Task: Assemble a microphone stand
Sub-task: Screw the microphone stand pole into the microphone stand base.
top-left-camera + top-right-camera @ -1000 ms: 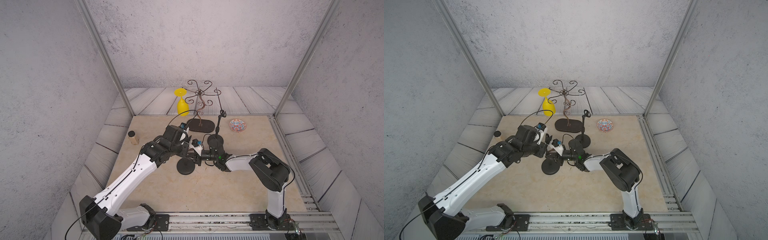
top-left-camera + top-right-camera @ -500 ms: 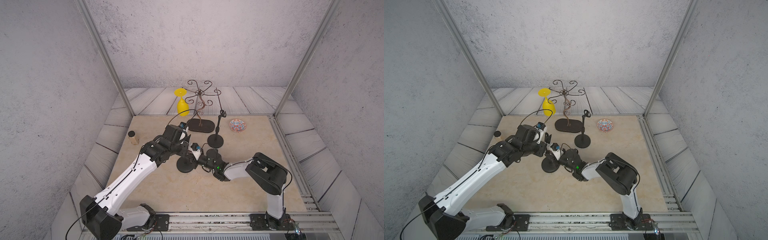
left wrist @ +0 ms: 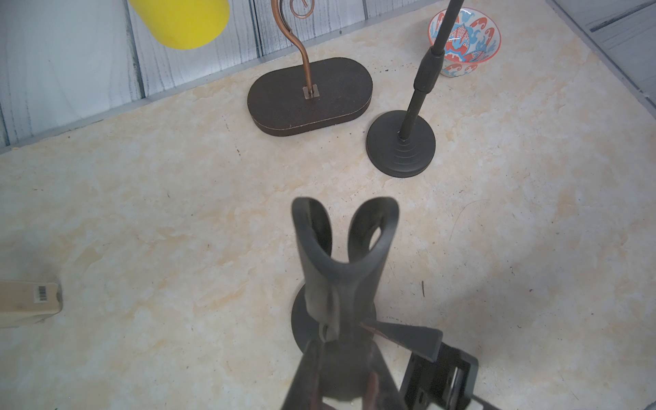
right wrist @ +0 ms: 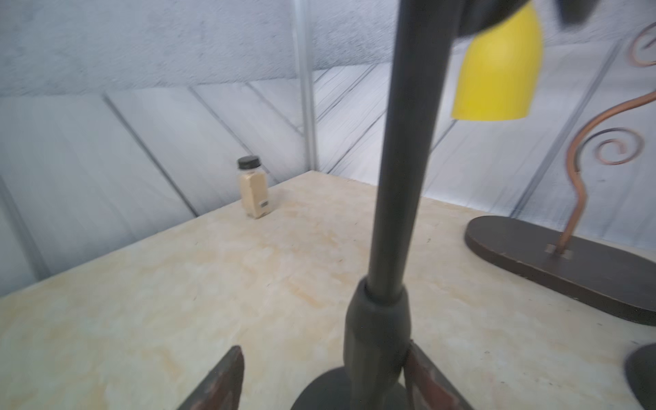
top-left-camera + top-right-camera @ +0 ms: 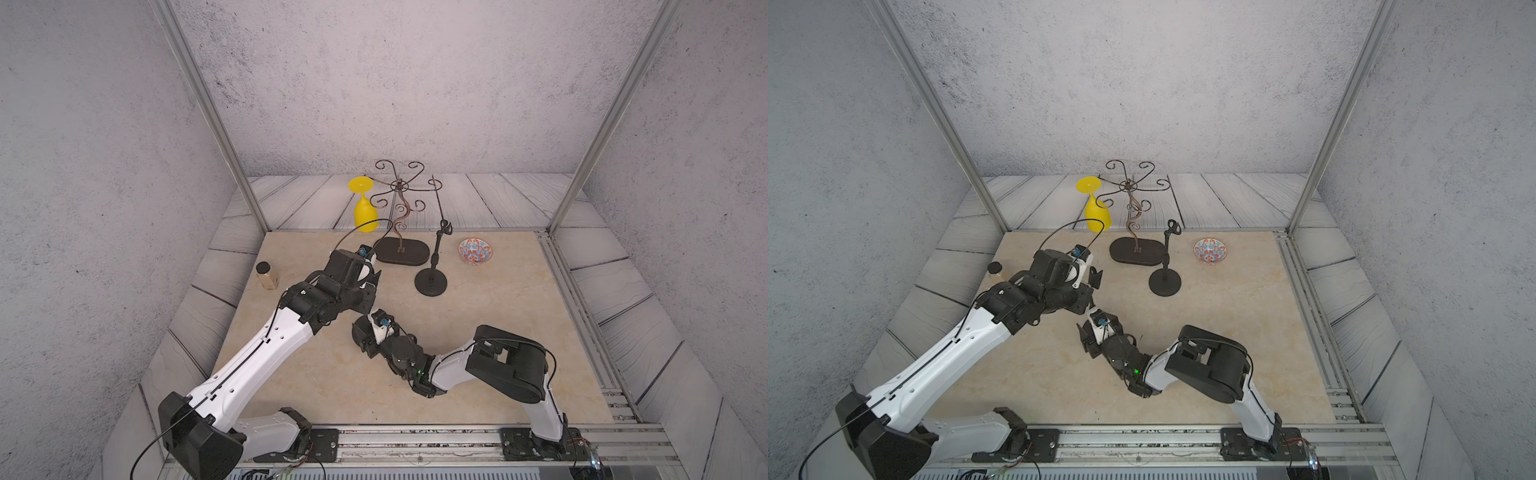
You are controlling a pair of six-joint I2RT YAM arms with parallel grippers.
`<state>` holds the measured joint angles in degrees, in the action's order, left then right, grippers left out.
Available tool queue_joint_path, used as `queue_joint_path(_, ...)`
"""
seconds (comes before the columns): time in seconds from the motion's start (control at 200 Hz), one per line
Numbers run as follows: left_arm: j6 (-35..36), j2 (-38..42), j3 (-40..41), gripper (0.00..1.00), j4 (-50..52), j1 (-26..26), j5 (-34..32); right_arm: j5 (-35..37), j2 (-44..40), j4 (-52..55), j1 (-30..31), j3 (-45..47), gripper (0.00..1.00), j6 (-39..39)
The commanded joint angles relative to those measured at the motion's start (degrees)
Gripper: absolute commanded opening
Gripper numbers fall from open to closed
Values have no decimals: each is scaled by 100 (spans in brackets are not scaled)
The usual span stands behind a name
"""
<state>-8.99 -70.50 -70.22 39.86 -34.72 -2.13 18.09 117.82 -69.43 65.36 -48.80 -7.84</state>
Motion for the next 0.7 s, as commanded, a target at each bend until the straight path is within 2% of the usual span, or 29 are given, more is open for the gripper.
queue_joint_path(0.0,-10,91,-16,2,-73,26,49,-2598,-522,1,-558,265,69,-133)
queue_joint_path(0.11,-1,80,-18,2,-76,44,72,-4299,-662,499,-1197,120,67,-162)
queue_joint_path(0.31,23,63,-56,2,-44,62,81,-5539,-752,1744,-1791,-447,63,312)
queue_joint_path(0.41,27,46,-62,2,-41,76,90,-5864,-676,2284,-1898,-790,61,555)
queue_joint_path(0.5,29,28,-62,2,-42,88,110,-5933,-566,2475,-1956,-987,53,614)
queue_joint_path(0.691,29,17,-54,2,-50,105,127,-5365,-442,2300,-1968,-996,22,560)
